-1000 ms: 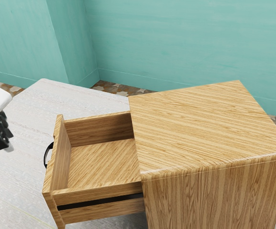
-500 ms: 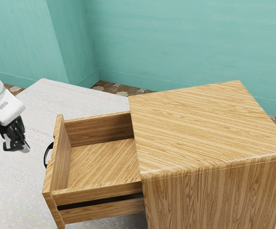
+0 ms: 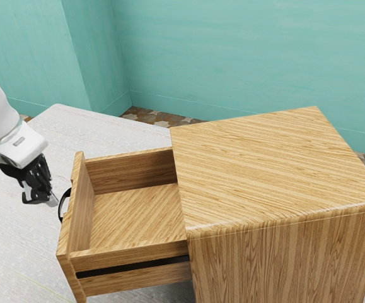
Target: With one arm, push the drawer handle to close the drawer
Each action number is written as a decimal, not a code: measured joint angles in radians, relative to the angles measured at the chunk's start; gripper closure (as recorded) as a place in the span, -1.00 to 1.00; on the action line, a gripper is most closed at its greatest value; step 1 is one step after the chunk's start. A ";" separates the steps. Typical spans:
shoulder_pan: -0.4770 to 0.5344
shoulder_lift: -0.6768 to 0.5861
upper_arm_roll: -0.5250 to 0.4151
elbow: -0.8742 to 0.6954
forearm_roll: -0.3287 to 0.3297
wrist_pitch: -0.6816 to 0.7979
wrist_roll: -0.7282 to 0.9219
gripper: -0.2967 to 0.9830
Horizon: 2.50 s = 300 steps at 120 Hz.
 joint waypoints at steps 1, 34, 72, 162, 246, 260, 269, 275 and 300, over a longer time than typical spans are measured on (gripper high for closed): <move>-0.001 0.001 0.000 0.000 -0.001 0.001 0.000 0.69; -0.015 0.061 -0.056 0.009 -0.025 0.034 -0.012 0.69; -0.005 0.129 -0.130 0.088 -0.073 0.062 -0.022 0.69; -0.006 0.302 -0.204 0.163 -0.143 0.191 -0.037 0.69; -0.017 0.498 -0.291 0.324 -0.142 0.215 -0.066 0.69; -0.018 0.513 -0.295 0.339 -0.141 0.215 -0.070 0.69; -0.017 0.517 -0.304 0.343 -0.141 0.215 -0.072 0.69; -0.017 0.520 -0.306 0.347 -0.140 0.215 -0.073 0.69; -0.017 0.530 -0.314 0.360 -0.139 0.215 -0.076 0.69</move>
